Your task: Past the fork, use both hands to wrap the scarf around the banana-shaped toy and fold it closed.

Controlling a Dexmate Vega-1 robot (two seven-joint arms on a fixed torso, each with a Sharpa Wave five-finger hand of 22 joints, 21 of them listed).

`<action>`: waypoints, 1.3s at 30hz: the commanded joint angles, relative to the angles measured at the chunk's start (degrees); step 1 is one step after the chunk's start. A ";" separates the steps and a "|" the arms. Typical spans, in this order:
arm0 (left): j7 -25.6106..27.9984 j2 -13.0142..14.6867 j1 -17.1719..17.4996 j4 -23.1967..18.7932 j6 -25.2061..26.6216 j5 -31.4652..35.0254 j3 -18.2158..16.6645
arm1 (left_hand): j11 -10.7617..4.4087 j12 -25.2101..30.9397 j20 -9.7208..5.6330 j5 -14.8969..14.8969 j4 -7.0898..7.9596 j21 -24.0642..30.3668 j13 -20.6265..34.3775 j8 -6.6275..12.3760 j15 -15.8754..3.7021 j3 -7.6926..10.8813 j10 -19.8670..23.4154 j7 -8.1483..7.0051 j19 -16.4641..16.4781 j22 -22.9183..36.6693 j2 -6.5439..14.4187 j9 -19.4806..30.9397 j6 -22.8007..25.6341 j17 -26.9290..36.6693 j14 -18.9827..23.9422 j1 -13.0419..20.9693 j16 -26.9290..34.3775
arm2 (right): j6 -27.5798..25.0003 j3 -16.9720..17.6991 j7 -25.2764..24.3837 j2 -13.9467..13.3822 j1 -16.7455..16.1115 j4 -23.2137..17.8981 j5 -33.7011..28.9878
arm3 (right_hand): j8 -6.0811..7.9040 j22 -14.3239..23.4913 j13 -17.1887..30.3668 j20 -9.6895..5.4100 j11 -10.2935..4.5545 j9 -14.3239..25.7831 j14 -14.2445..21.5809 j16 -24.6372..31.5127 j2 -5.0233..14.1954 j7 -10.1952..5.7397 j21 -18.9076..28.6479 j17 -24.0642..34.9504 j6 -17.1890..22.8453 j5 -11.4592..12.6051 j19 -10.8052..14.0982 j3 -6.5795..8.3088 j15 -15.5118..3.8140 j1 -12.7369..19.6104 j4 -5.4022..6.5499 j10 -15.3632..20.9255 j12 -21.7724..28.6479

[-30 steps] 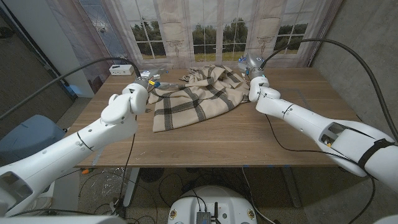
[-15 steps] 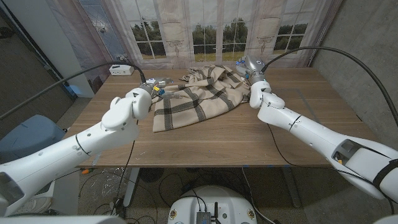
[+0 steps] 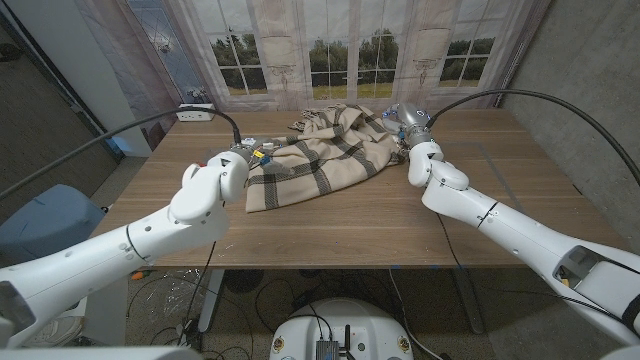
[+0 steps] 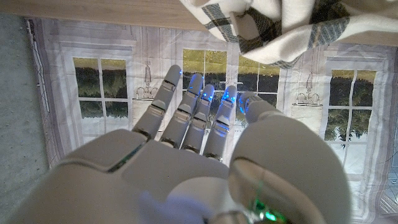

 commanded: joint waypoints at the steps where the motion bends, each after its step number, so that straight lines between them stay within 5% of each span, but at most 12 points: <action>1: -7.60 -1.22 -0.91 -0.26 2.20 6.02 2.73 | 0.14 0.24 0.69 0.51 -0.54 -0.35 -0.01 -0.05 0.65 0.16 -0.58 -0.02 0.08 0.13 -0.06 0.15 -0.55 0.00 -0.39 0.91 0.22 | 0.39 2.76 1.67 -1.76 -4.06 -3.61 1.78 | -0.37 0.10 -0.14 0.02 0.07 0.24 -0.69 -0.11 0.41 0.00 -0.28 -0.18 -0.48 -0.07 -0.51 -0.41 -3.54 -1.09 0.35 -0.46 -0.31; 11: -13.27 -3.11 -1.53 1.00 1.80 9.41 3.70 | 0.26 0.34 0.71 0.87 -1.25 -0.81 -0.21 0.04 1.01 0.26 -1.01 0.34 -0.30 0.12 -0.22 0.16 -0.83 -0.09 -0.80 2.07 0.26 | 3.27 3.73 3.97 -2.54 -4.76 -2.98 4.47 | -0.63 0.13 -0.68 -1.07 0.35 0.29 -2.73 0.21 3.94 0.01 -0.74 -0.78 -0.65 -0.13 -1.67 -0.69 -3.56 -4.22 2.34 -1.24 -1.00; 19: -16.60 -4.51 -1.90 2.59 0.82 12.59 4.37 | 0.88 0.67 0.68 1.24 -1.92 -1.07 -0.43 0.30 1.31 0.32 -0.77 0.53 -0.09 0.12 -0.36 0.17 -0.48 -0.19 -0.78 3.18 0.42 | 4.49 3.68 7.12 -3.30 -4.88 -2.38 6.64 | -1.66 0.00 -1.27 -1.94 0.85 0.29 -4.95 -0.31 2.87 0.45 -1.29 -3.25 -3.51 -0.20 -2.70 -0.75 -2.60 -5.17 1.14 -3.53 -1.85; 24: -18.66 -5.68 -2.04 4.16 -0.48 14.81 4.58 | -0.05 0.96 0.34 1.53 -2.44 -1.52 -0.61 0.38 0.18 0.47 -0.46 0.46 -0.47 0.13 -0.21 0.17 -0.38 -0.23 -1.15 4.15 0.42 | 4.34 3.72 8.69 -3.52 -4.90 -2.25 7.91 | -2.05 -0.14 -1.86 -1.02 1.32 0.22 -6.95 -0.41 0.27 0.77 -1.81 -5.61 -6.48 -0.01 -3.20 -1.14 -1.99 -5.42 -1.19 -5.43 -2.15; 39: -21.59 -9.55 -1.31 9.95 -5.03 20.37 4.62 | 0.65 0.58 0.05 1.96 -3.52 -1.90 -0.97 0.09 0.97 1.19 -2.31 0.18 0.09 0.17 0.89 0.17 -1.29 -0.30 -1.37 6.44 0.59 | 3.88 3.88 7.20 -2.30 -4.55 -1.14 9.22 | -2.05 -0.17 -2.22 -0.80 1.10 0.18 -8.00 0.04 1.17 0.85 -2.21 -6.43 -8.30 0.20 -3.57 -0.73 -1.90 -5.66 -1.74 -6.52 -2.15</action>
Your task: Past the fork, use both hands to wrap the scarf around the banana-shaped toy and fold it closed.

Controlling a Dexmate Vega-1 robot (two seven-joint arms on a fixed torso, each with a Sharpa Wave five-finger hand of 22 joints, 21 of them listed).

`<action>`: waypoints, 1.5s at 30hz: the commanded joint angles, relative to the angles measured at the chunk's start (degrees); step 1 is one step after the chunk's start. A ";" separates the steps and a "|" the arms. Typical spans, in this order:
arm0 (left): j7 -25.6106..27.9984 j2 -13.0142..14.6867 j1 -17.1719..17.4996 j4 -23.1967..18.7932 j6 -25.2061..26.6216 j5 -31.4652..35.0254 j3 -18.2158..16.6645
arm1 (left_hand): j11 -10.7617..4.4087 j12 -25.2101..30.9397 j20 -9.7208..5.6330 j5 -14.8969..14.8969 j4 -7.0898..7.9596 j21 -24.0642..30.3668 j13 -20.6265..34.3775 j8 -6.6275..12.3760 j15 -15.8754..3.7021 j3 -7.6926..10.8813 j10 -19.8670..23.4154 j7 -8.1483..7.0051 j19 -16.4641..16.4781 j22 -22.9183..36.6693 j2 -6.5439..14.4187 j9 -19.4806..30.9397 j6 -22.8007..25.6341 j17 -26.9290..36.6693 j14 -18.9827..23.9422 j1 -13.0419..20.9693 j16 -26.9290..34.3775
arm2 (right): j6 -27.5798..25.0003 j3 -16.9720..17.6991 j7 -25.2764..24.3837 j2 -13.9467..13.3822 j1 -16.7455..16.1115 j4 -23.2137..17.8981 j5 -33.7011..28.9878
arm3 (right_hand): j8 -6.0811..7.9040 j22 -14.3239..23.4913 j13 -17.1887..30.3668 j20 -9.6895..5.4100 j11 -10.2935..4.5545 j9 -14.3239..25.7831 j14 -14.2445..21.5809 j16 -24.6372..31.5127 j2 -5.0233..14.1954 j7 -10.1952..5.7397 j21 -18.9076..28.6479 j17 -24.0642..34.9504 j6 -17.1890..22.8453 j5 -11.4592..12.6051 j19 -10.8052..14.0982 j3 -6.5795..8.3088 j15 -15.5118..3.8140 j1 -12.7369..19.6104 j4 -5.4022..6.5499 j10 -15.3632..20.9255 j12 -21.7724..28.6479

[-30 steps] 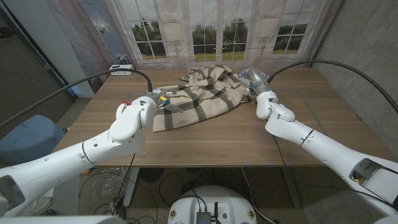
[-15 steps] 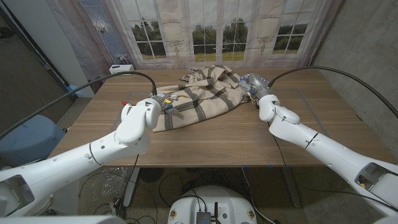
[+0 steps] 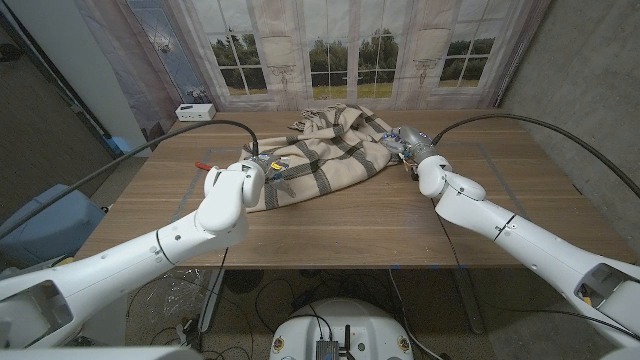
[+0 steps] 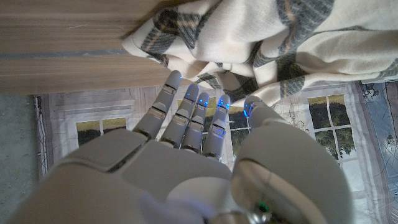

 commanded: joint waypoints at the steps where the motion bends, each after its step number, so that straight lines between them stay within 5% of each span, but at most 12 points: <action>1: -3.06 -3.12 0.45 4.48 -3.63 5.13 0.27 | 0.79 -0.13 0.00 0.32 -0.59 -0.03 -0.14 0.04 0.85 0.42 -1.58 -0.31 0.80 0.16 0.26 0.18 -0.90 -0.06 0.17 1.39 0.53 | -0.09 -0.06 -0.43 0.96 0.51 1.20 1.19 | 0.17 0.11 0.09 0.03 -0.30 0.19 -0.42 0.32 0.52 0.03 -0.29 0.03 -0.39 0.40 -0.13 0.17 -2.50 -0.14 -0.21 -0.22 0.03; 21: 0.28 -7.77 4.90 9.88 -9.80 15.06 -0.86 | -1.12 1.18 -0.67 0.21 -2.88 -0.07 -0.83 0.76 -1.31 2.41 0.74 -0.13 3.33 0.19 2.99 0.17 0.84 -0.14 2.74 6.26 1.38 | 1.36 -0.74 -0.49 1.53 1.63 3.38 2.19 | 0.50 0.11 -0.18 0.21 -0.25 0.17 -0.73 0.74 0.83 0.28 -0.45 -0.40 -0.65 0.30 -0.09 0.00 -2.50 -0.42 -0.77 -0.40 0.25; 28: 2.38 -9.13 6.67 11.64 -11.03 17.50 -1.84 | -2.05 1.97 -0.97 -2.04 -5.53 0.59 -1.27 1.05 -3.42 5.47 3.04 -0.20 6.54 0.25 5.75 0.19 2.16 -0.30 5.56 12.87 1.84 | 1.65 -1.03 -0.42 1.39 1.84 3.46 2.13 | 0.57 0.12 -0.24 0.25 -0.19 0.17 -0.74 0.83 0.89 0.24 -0.51 -0.52 -0.66 0.29 -0.14 -0.02 -2.52 -0.48 -0.91 -0.43 0.29; 37: 3.64 -10.59 7.65 14.30 -12.11 15.55 -3.48 | -3.57 3.89 -1.35 -3.07 -5.91 1.52 -1.56 1.60 -6.98 9.06 9.62 -0.38 9.54 0.41 8.88 0.25 5.75 -0.19 13.43 20.62 3.61 | 1.03 -1.27 -0.23 1.22 1.95 2.95 1.93 | 0.69 0.12 -0.37 0.32 -0.25 0.15 -0.79 0.95 0.96 0.33 -0.58 -0.79 -0.66 0.28 -0.10 -0.04 -2.48 -0.58 -1.20 -0.38 0.40; 45: 6.12 -10.92 7.86 15.85 -12.31 12.21 -4.31 | -4.05 5.99 -5.80 -0.25 -5.80 5.19 -1.87 4.78 -10.98 15.43 19.43 -0.23 15.14 0.92 12.25 0.54 19.23 -0.39 22.85 27.03 4.15 | 1.02 -2.40 1.08 1.44 3.12 3.47 1.34 | 0.76 0.11 -0.47 0.35 -0.20 0.14 -0.94 0.91 0.67 0.42 -0.63 -1.13 -0.68 0.26 -0.06 -0.09 -2.43 -0.61 -1.61 -0.47 0.43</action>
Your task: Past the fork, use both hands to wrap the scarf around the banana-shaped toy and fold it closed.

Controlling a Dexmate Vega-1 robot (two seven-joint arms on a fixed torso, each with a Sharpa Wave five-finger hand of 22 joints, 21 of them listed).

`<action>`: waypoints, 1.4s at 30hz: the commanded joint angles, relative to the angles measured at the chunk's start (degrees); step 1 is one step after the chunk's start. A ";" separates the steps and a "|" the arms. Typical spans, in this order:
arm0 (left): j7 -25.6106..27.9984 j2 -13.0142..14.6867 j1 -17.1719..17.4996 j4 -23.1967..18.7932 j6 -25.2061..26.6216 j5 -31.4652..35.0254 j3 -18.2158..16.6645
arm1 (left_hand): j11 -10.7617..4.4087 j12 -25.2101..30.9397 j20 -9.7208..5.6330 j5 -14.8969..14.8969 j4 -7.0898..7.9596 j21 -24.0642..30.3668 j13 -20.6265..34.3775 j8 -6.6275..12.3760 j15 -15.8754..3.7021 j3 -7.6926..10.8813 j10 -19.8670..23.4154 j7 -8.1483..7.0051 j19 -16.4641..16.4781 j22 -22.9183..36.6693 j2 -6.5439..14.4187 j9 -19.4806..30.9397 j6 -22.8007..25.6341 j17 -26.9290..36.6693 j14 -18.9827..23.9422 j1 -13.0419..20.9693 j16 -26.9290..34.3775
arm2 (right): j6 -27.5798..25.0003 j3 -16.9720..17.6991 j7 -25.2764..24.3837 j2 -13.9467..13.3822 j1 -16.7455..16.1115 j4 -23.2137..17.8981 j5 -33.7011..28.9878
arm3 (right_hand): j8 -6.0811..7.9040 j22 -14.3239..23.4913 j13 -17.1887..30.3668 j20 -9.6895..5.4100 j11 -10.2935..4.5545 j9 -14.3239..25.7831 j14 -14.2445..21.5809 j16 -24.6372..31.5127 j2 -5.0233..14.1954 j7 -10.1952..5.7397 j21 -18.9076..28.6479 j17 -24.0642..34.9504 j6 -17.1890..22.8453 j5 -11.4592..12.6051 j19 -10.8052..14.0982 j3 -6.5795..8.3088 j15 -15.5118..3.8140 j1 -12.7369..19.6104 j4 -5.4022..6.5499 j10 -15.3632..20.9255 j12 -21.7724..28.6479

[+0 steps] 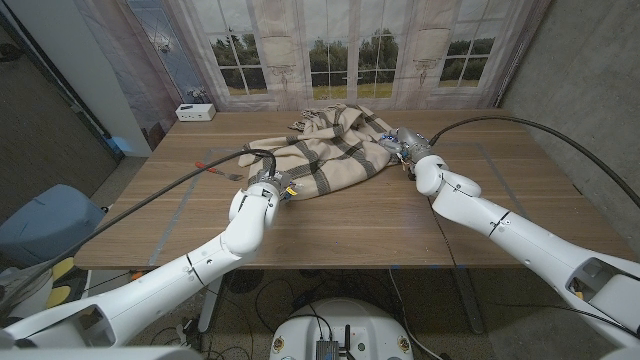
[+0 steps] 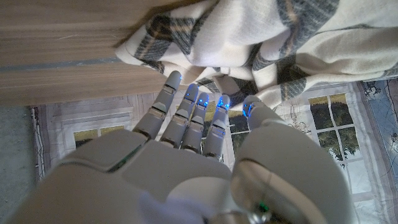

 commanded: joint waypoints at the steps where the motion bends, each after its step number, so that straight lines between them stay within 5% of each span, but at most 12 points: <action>1: 3.23 -0.96 0.91 2.66 -0.90 -3.70 -1.37 | -0.05 1.12 -2.01 1.69 0.57 2.46 0.03 2.51 -4.90 3.94 5.58 0.45 2.84 0.54 1.72 0.46 9.80 0.23 4.83 2.76 0.20 | -0.14 -1.56 1.90 0.09 1.52 0.52 -0.85 | 0.31 0.10 0.10 0.15 0.20 0.14 -0.35 0.18 -0.07 0.40 -0.19 -0.12 -0.06 0.24 0.13 0.14 -2.40 0.07 -0.50 -0.11 0.42; 7: 7.89 -0.21 1.42 3.02 -0.19 -3.55 -1.16 | -0.08 3.64 -3.32 4.45 2.20 7.34 0.60 7.39 -7.82 14.11 17.09 2.74 4.44 1.16 3.61 1.44 29.77 1.66 15.20 6.31 2.66 | 0.90 -3.41 4.60 0.55 3.38 2.20 -1.51 | 0.36 0.08 -0.10 0.00 0.13 0.12 -1.57 -0.31 -0.32 0.27 -0.51 -0.86 -0.20 0.32 -0.34 0.29 -2.50 -0.08 -1.03 -1.60 -0.02; 11: 11.28 0.88 1.78 2.55 -0.20 -1.94 -0.99 | -0.49 5.64 -3.82 5.37 1.67 10.83 2.38 11.12 -9.20 17.31 23.90 3.97 4.59 1.65 3.12 3.69 36.23 5.00 20.71 8.68 6.50 | 1.31 -5.30 7.40 1.10 5.19 3.55 -2.32 | 0.40 0.05 -0.31 0.04 -0.33 0.11 -3.25 -0.82 -0.17 -0.02 -0.83 -1.50 -0.29 0.39 -0.80 0.55 -2.58 -0.17 -1.39 -2.92 -0.29; 17: 12.65 2.45 2.01 1.35 -0.97 -0.31 -1.43 | -0.94 8.47 -3.40 5.73 0.18 17.24 7.40 16.67 -9.75 15.41 29.63 4.84 3.60 2.98 2.09 7.75 40.62 13.17 24.59 11.94 13.10 | 1.88 -8.25 11.84 1.63 7.48 5.15 -3.87 | 0.12 -0.01 -0.74 0.62 -0.66 0.09 -5.22 -1.06 -0.69 -0.86 -1.64 -2.84 -1.37 0.43 -2.12 0.82 -2.26 -0.05 -2.55 -4.88 -0.44; 22: 13.48 3.99 2.46 0.02 -2.32 0.57 -2.35 | -1.68 9.89 -3.11 6.37 0.13 21.20 11.31 19.41 -9.64 13.68 30.84 5.07 3.17 3.34 1.62 10.53 41.05 18.61 24.89 13.31 16.44 | 2.32 -10.25 14.26 2.52 8.85 6.98 -5.24 | -0.06 -0.06 -1.12 1.27 -1.01 0.07 -6.71 -1.08 -1.85 -1.20 -2.15 -4.15 -2.60 0.47 -2.60 0.87 -2.26 0.52 -4.13 -5.93 -0.31; 28: 14.68 6.89 3.24 -2.50 -5.25 1.42 -4.15 | -1.38 11.92 -3.10 8.05 0.13 26.20 16.73 22.88 -9.52 12.27 32.11 5.42 3.34 2.85 0.89 14.48 41.33 25.04 25.04 14.71 19.69 | 2.60 -11.12 15.49 3.04 9.28 8.12 -6.17 | -0.14 -0.07 -1.28 1.46 -1.01 0.07 -7.17 -1.00 -2.17 -1.19 -2.36 -4.67 -3.23 0.55 -2.78 0.94 -2.34 0.67 -4.61 -6.28 -0.22; 42: 16.67 12.35 4.08 -6.18 -12.98 3.70 -9.40 | -1.54 13.38 -4.39 9.95 0.11 29.74 21.58 24.43 -9.62 12.11 32.56 5.02 4.04 1.23 0.18 16.08 41.32 29.87 25.43 15.38 21.41 | 2.03 -11.75 17.08 3.06 8.77 8.12 -7.46 | -0.08 -0.08 -1.53 1.66 -1.03 0.05 -7.23 -0.56 -2.14 -1.17 -2.57 -5.30 -3.76 0.67 -2.68 1.16 -2.30 1.53 -5.51 -6.49 0.00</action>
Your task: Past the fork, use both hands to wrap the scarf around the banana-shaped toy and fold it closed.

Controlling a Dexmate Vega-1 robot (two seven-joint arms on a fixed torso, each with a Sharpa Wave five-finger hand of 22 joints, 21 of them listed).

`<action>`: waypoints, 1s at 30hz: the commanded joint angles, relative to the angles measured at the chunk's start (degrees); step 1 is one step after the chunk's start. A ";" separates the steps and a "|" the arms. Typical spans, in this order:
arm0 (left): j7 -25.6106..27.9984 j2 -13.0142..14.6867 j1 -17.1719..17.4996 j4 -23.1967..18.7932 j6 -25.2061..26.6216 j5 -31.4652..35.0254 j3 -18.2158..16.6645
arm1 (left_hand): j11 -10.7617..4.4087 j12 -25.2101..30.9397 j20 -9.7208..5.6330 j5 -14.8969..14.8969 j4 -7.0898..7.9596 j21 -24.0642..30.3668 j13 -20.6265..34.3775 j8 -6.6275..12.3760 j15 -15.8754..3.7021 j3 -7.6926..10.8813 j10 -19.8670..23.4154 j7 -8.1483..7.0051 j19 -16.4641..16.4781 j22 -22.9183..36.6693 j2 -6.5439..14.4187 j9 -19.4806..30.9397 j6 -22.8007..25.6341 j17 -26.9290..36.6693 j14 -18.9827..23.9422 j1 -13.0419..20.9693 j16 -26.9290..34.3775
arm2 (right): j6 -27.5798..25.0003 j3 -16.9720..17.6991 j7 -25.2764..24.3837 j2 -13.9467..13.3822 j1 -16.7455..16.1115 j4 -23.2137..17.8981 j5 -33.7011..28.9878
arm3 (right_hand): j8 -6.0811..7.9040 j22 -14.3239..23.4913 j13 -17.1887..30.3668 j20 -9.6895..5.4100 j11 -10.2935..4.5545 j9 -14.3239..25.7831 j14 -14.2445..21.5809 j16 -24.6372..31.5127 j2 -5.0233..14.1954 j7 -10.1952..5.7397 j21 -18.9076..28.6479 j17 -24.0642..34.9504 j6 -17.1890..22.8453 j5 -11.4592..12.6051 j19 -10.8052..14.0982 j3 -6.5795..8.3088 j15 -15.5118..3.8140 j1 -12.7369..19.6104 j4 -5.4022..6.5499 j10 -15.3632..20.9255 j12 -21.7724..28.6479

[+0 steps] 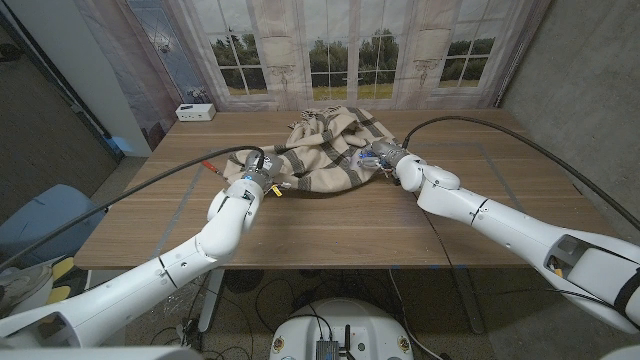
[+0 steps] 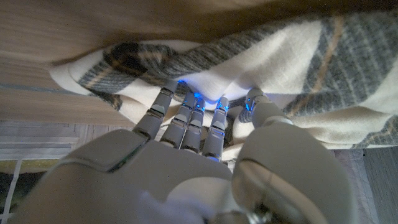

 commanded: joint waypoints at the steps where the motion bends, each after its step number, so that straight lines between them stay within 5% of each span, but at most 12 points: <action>1: 2.19 4.37 0.69 -2.96 -6.43 1.25 -4.37 | -0.16 0.51 -0.89 0.72 0.18 1.07 1.30 0.64 -9.45 -0.10 0.44 -0.12 0.36 -0.21 0.14 0.53 0.11 13.00 4.17 0.94 10.53 | -0.50 -0.97 1.97 0.20 -0.10 0.31 -1.21 | -0.01 0.18 0.04 0.23 -0.24 0.18 -0.11 0.39 -0.24 0.29 -0.29 -0.02 -0.26 0.23 0.00 0.05 -2.69 0.72 -0.63 -0.12 0.32; 13: 6.50 5.97 -0.53 -2.73 -11.99 -0.36 -7.57 | 0.32 2.94 -2.57 3.47 -0.07 5.66 7.04 2.67 -8.92 0.25 1.33 -0.44 1.81 -1.05 -0.68 3.57 -0.48 19.54 5.69 2.41 13.01 | -1.15 -0.63 2.31 -0.14 -1.20 -0.59 -1.08 | 0.04 0.18 -0.13 0.20 -0.17 0.17 -0.08 0.69 -0.19 0.34 -0.42 -0.34 -0.60 0.21 0.12 -0.04 -2.70 0.74 -0.77 -0.17 0.45; 30: 8.49 6.22 -10.97 1.99 -23.08 5.93 -6.20 | -0.08 3.71 -3.18 5.10 0.36 6.77 10.20 2.66 -8.98 0.97 0.51 -0.69 1.36 -1.73 -0.98 3.46 -0.83 22.72 5.21 2.06 13.36 | -1.21 -0.47 2.13 0.01 -1.55 -0.02 -1.02 | 0.29 0.18 -0.36 0.16 -0.09 0.16 -0.24 0.98 0.00 0.50 -0.63 -0.71 -0.47 0.19 0.16 -0.15 -2.64 0.84 -0.94 -0.14 0.64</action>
